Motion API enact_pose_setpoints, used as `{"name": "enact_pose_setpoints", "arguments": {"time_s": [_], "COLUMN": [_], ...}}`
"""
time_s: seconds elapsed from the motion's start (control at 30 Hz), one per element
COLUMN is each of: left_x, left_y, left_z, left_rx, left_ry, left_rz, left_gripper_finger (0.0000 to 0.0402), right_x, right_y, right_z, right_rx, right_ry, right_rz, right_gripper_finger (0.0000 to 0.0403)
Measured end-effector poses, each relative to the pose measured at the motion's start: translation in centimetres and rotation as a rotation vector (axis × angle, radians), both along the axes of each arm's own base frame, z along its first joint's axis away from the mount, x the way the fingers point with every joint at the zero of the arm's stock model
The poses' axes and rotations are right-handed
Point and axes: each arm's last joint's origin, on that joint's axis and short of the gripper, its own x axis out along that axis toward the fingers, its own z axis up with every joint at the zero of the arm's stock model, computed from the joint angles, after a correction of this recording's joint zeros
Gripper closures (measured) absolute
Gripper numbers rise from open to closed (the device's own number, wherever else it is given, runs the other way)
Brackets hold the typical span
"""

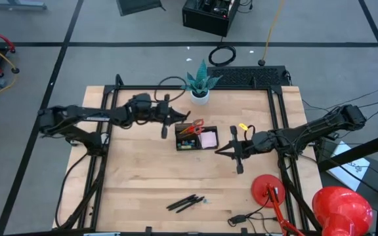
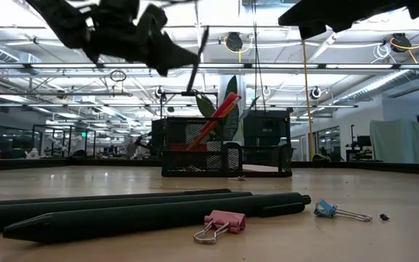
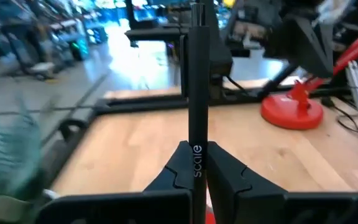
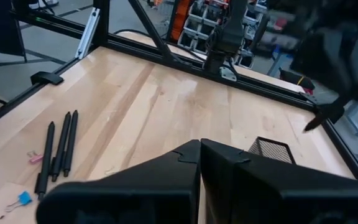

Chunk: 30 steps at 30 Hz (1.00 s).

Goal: Pick and place office supplies into organizer
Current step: Put the black pen into the black desk organizer

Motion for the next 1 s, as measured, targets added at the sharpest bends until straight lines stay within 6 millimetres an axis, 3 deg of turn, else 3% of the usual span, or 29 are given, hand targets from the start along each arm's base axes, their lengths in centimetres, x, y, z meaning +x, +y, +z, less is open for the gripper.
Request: {"name": "enact_pose_setpoints", "arguments": {"time_s": [0.13,0.3,1.0], "left_x": [1.5,2.5,2.5], "left_y": [0.3,0.3,-0.7], "left_z": [-2.3,-3.8,-5.6], "left_rx": [-0.045,-0.075,-0.104], "left_ry": [0.028,0.029,0.208], "left_rz": [-0.039,-0.044,0.027], "left_gripper_finger": [0.0394,0.0386,0.039], "right_x": [0.0,0.0,0.0], "right_y": [-0.2,-0.2,-0.2], "right_z": [0.0,0.0,0.0], "right_rx": [-0.009,-0.023,-0.023], "right_ry": [0.001,0.002,0.002], "right_rz": [-0.006,-0.004,-0.004], "right_gripper_finger": [0.0399,0.0399,0.0399]}}
